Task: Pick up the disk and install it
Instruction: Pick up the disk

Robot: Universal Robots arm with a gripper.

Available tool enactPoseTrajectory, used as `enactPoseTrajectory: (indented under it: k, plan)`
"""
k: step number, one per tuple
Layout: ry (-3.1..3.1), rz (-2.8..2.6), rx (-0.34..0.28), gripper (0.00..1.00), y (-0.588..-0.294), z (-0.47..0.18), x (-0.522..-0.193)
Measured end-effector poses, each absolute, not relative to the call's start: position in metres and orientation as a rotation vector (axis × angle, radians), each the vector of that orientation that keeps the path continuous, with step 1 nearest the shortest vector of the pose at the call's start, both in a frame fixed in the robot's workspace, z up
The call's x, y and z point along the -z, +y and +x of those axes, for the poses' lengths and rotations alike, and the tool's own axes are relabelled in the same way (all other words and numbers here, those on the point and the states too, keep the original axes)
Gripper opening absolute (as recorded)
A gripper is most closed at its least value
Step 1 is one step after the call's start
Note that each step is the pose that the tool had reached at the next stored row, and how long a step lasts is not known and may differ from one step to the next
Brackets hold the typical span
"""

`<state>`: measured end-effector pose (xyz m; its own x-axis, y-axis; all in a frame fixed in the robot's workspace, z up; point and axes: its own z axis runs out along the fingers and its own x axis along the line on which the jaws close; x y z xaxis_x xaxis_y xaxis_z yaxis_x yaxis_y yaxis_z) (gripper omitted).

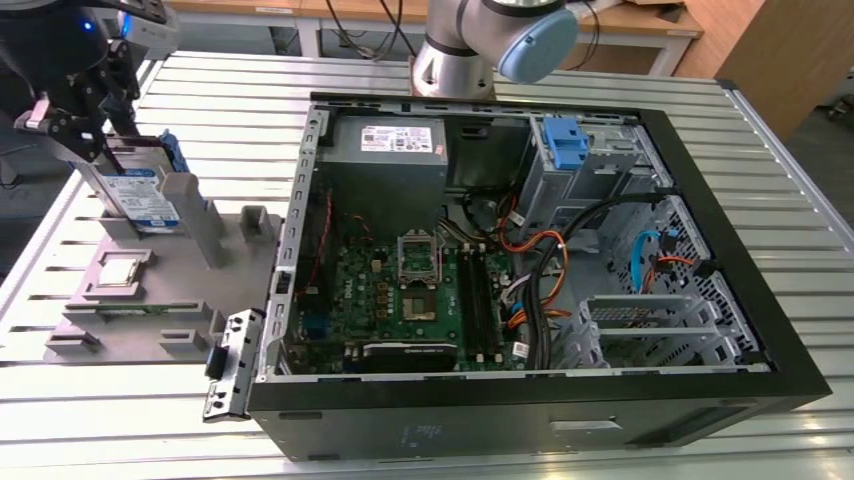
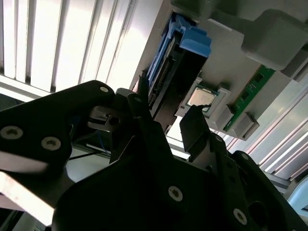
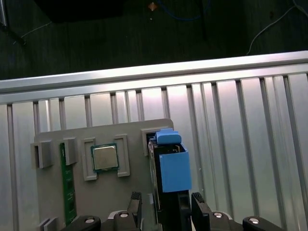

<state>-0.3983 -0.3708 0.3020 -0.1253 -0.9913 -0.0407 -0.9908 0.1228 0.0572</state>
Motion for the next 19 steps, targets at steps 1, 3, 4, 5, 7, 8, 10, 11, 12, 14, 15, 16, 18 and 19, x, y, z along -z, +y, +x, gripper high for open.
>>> enactPoseTrajectory:
  k: [1,3,4,5,7,8,10,11,12,14,15,16,18,19]
  plan:
    - [-2.344,2.078,0.109,0.53,-0.3708,-0.3983,-0.302]
    - [-2.32,2.104,0.109,0.53,-0.3708,-0.3982,-0.3017]
    - [-2.304,2.121,0.109,0.53,-0.3708,-0.3982,-0.3015]
    - [-2.29,2.136,0.109,0.53,-0.3708,-0.3983,-0.3014]
    - [-2.28,2.147,0.107,0.53,-0.3708,-0.3983,-0.3014]
    - [-2.279,2.15,0.105,0.53,-0.3708,-0.3983,-0.3012]
    - [-2.283,2.161,0.091,0.53,-0.3707,-0.3984,-0.3006]
    - [-2.283,2.166,0.086,0.53,-0.3708,-0.3983,-0.3006]
    - [-2.283,2.168,0.084,0.53,-0.3708,-0.3983,-0.3007]
    - [-2.283,2.168,0.084,0.53,-0.3708,-0.3983,-0.3006]
    - [-2.283,2.168,0.084,0.53,-0.3708,-0.3983,-0.3005]
    - [-2.283,2.168,0.084,0.53,-0.3708,-0.3984,-0.3007]
    - [-2.283,2.168,0.084,0.53,-0.3708,-0.3984,-0.302]
    - [-2.283,2.168,0.084,0.53,-0.3708,-0.3984,-0.3025]
